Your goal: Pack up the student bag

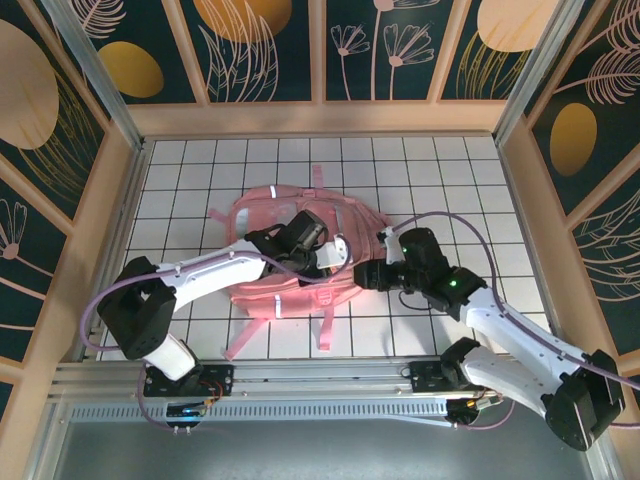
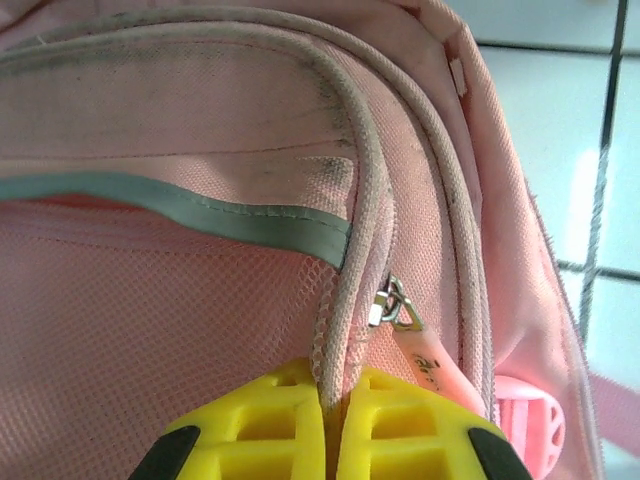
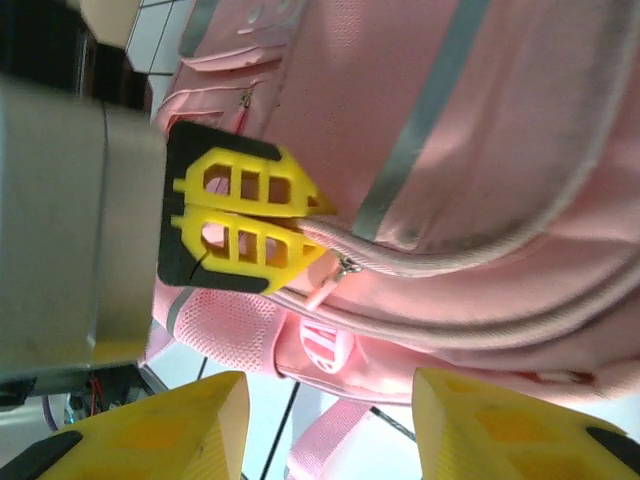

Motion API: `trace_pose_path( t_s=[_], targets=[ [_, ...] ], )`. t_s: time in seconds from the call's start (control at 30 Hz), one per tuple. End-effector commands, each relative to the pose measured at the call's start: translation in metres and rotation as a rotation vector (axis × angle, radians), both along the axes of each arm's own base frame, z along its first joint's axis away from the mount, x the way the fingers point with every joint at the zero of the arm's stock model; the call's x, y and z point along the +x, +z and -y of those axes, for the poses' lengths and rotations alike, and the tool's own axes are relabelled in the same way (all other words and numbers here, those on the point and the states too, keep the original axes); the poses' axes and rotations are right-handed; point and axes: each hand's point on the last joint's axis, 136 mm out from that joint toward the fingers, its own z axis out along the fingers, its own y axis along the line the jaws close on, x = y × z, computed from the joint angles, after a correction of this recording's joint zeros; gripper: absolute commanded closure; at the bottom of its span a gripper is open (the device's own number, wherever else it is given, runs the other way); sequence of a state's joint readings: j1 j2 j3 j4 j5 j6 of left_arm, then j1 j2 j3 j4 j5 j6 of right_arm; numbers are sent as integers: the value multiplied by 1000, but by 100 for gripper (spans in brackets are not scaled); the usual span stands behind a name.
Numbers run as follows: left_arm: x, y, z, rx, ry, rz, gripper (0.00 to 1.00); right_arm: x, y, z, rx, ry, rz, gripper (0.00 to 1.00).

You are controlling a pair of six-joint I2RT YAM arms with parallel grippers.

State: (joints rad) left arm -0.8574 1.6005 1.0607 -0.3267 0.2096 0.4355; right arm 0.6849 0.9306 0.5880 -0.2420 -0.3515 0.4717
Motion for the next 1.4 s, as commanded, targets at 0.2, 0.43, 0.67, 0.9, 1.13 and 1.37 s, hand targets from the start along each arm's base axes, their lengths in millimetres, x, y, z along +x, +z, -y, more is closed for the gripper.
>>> trace_pose_path(
  t_s=[0.2, 0.43, 0.67, 0.9, 1.13, 1.37],
  targets=[
    [-9, 50, 27, -434, 153, -415, 100, 16, -8, -12, -16, -75, 110, 53],
    [-11, 54, 22, -489, 167, -476, 100, 30, -23, -13, -126, -81, 161, 52],
    [-8, 57, 24, -502, 198, -514, 100, 18, -23, -35, -179, -26, 190, 53],
    [-17, 66, 19, -523, 189, -532, 100, 36, -45, -11, -354, -171, 210, 89],
    [-15, 44, -1, -445, 229, -465, 100, 27, -36, -3, -372, -127, 197, 100],
    [-15, 31, -11, -382, 172, -379, 100, 24, -61, 38, -317, -171, 87, 100]
  ],
)
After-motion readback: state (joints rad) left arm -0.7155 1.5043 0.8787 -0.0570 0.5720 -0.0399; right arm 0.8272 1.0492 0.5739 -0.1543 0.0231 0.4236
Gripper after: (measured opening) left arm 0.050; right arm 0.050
